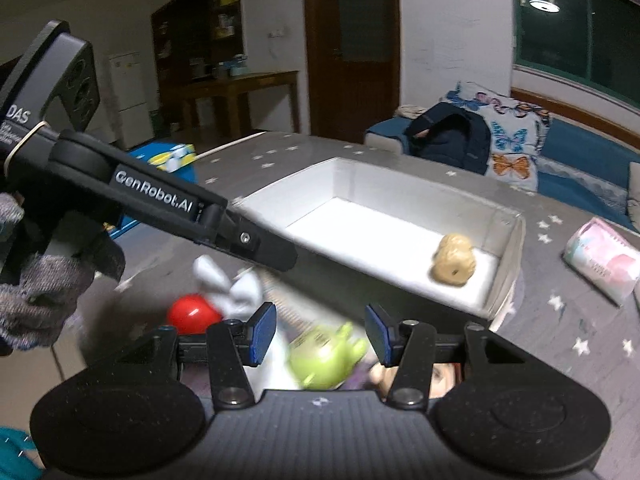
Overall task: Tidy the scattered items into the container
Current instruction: 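Grasp the white plush rabbit with the right gripper, then carry the rabbit with the right gripper into the box, then open the right gripper to release the rabbit in the box, then move the right gripper to the red round toy and grasp it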
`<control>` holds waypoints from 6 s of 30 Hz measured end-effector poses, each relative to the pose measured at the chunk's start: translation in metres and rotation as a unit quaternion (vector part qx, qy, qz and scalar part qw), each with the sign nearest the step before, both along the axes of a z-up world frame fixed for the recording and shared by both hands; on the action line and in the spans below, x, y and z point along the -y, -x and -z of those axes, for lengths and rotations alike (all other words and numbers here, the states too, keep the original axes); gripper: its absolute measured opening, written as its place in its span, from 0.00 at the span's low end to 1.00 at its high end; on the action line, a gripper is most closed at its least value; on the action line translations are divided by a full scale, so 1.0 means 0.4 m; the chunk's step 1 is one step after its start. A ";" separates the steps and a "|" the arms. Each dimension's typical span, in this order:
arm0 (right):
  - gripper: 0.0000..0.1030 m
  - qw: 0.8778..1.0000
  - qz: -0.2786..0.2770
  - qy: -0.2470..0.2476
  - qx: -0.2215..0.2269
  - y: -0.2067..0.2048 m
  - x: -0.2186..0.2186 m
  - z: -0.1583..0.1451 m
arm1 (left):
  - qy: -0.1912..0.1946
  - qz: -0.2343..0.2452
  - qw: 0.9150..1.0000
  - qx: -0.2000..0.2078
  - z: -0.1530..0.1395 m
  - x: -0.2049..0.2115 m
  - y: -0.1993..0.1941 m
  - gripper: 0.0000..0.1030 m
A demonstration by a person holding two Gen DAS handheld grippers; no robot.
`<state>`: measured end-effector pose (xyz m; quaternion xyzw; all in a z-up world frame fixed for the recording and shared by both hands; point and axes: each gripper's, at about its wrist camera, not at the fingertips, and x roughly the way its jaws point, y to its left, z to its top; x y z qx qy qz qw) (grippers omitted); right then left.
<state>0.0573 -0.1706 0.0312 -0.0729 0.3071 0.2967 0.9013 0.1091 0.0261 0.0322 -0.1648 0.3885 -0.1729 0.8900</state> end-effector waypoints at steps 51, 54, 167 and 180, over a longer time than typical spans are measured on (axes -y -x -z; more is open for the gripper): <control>0.25 0.998 -0.003 -0.024 0.051 0.018 0.014 -0.069 | 0.065 -0.003 0.998 0.025 -0.098 0.019 -0.005 0.39; 0.25 0.998 0.005 -0.012 0.056 -0.057 0.010 -0.085 | 0.069 -0.007 0.997 0.033 -0.107 0.026 -0.070 0.39; 0.58 0.993 -0.108 -0.016 -0.036 0.038 -0.269 0.129 | 0.067 -0.099 0.989 -0.081 0.131 -0.207 0.086 0.39; 0.57 0.992 -0.112 -0.013 -0.048 0.032 -0.286 0.144 | 0.069 -0.095 0.990 -0.080 0.140 -0.210 0.087 0.41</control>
